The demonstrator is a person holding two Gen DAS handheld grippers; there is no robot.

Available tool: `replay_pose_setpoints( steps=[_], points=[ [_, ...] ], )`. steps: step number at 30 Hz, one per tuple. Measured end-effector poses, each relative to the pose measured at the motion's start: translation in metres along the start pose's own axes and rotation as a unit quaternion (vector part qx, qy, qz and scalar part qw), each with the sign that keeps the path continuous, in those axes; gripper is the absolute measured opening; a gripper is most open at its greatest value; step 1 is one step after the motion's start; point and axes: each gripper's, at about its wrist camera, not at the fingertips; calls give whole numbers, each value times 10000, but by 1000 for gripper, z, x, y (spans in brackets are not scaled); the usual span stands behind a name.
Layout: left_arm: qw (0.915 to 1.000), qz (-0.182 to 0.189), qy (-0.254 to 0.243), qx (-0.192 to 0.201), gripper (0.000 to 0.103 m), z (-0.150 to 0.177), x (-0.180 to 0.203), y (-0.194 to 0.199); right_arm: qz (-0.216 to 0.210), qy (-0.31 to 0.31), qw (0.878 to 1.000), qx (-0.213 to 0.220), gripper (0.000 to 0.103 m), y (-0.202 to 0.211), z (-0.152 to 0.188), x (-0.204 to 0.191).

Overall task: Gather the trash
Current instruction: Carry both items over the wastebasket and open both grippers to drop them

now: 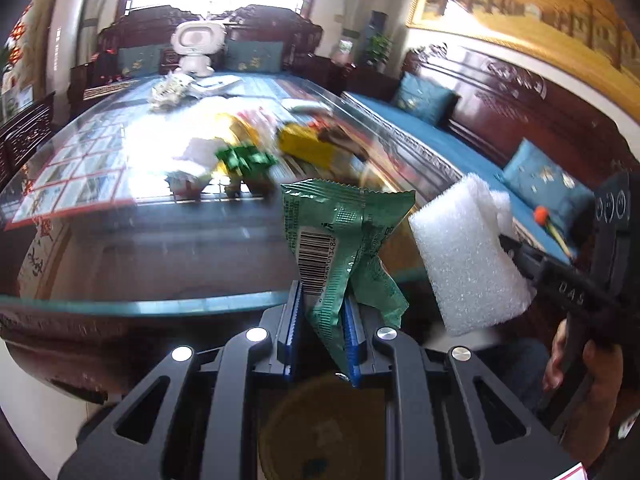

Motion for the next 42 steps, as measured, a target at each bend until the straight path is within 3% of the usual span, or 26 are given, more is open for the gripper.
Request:
replay_pose_setpoints(
  steps=[12,19,20,21,24,31,42],
  points=[
    [9931,119,268,-1135,20,104,8,-26,72,29,9959,-903,26,22,97,13],
    [9862,158,293,-1620,20,138,12,-45,119,13,9912,-1315,26,17,129,17],
    [9853,170,275,-1676,29,140,12,-48,140,23,9909,-1340,26,17,130,18],
    [9838,210,247,-1765,49,143,13,-51,155,24,9907,-1354,27,17,131,21],
    [9806,236,168,-1940,66,150,16,-57,247,67,9897,-1411,27,15,133,26],
    [9781,137,145,-2073,68,150,14,-62,276,178,9869,-1579,27,11,147,27],
    [9812,-196,338,-1892,72,137,-9,-50,201,412,9836,-1742,28,3,148,13]
  ],
)
Point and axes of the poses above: each gripper's, at about its wrist camera, not at the fingertips, and y roughly against the way its jaws point, x to its right, z to its underside, and after that the axes turned 15 degrees about z, right-handed
